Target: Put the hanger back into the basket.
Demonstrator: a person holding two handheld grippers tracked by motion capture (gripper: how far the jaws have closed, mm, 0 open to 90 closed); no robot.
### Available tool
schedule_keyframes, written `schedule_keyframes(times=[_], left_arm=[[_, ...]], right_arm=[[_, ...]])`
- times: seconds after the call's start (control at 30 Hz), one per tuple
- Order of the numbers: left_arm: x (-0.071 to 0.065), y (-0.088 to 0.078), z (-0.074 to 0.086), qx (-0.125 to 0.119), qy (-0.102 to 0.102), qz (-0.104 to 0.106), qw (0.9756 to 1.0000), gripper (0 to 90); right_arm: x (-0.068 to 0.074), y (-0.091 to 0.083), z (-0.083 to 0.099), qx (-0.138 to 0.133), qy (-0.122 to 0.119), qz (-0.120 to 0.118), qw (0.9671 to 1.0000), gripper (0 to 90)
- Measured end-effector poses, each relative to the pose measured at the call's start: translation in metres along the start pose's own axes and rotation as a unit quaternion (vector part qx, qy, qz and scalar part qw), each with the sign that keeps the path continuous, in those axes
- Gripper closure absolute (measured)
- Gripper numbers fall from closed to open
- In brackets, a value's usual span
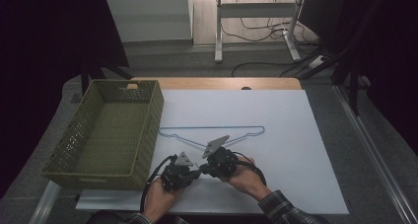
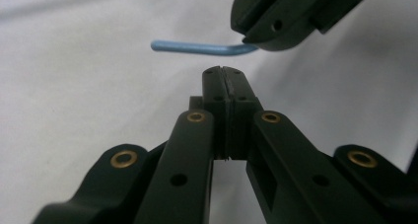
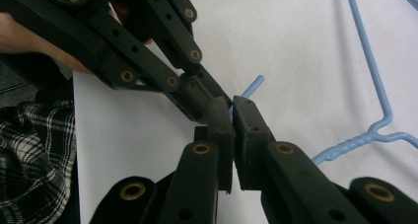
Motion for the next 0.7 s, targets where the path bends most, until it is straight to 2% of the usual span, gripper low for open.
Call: schedule_keyframes(times=[0.03, 0.13, 0.23, 0.4, 0.6, 0.63, 0.67, 0.7], left_arm=[[-0.001, 0.003, -0.001, -0.008, 0.0, 0.003, 1.0, 89.4], [-0.001, 0.006, -0.001, -0.014, 0.006, -0.003, 0.9999, 89.5], [-0.002, 0.012, 0.0, -0.019, 0.006, 0.001, 0.9998, 89.5], [0.0, 0.014, -0.001, -0.034, 0.008, -0.014, 0.9993, 89.4], [0.0, 0.016, 0.0, -0.034, 0.006, -0.014, 0.9993, 89.4], [0.001, 0.016, 0.0, -0.034, 0.007, -0.014, 0.9993, 89.4], [0.001, 0.016, 0.0, -0.034, 0.007, -0.014, 0.9993, 89.3], [0.0, 0.016, -0.001, -0.036, 0.003, -0.013, 0.9993, 89.3]], right_arm=[[0.0, 0.0, 0.0, 0.0, 0.0, 0.0, 1.0, 86.0], [0.0, 0.001, 0.0, 0.001, -0.001, 0.0, 1.0, 86.0], [0.001, 0.001, 0.0, 0.0, 0.001, -0.001, 1.0, 86.0], [0.001, 0.002, 0.001, 0.003, -0.001, -0.004, 1.0, 85.7], [0.001, 0.004, 0.002, 0.005, 0.005, -0.007, 0.9999, 84.8], [-0.001, 0.002, 0.002, -0.001, 0.006, -0.006, 1.0, 80.2], [-0.001, 0.002, 0.002, -0.001, 0.006, -0.006, 1.0, 80.2], [-0.005, -0.005, 0.0, -0.008, 0.008, 0.003, 0.9999, 75.6]])
Point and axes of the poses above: each handheld gripper's, and its own axes: y roughly forward along the jaws, z roughly out of its underside, x roughly to its left, the point moved 6 cm from there along y, roughly forward along the jaws, and after that the axes turned 2 degrees about -y, right-handed, at the moved point
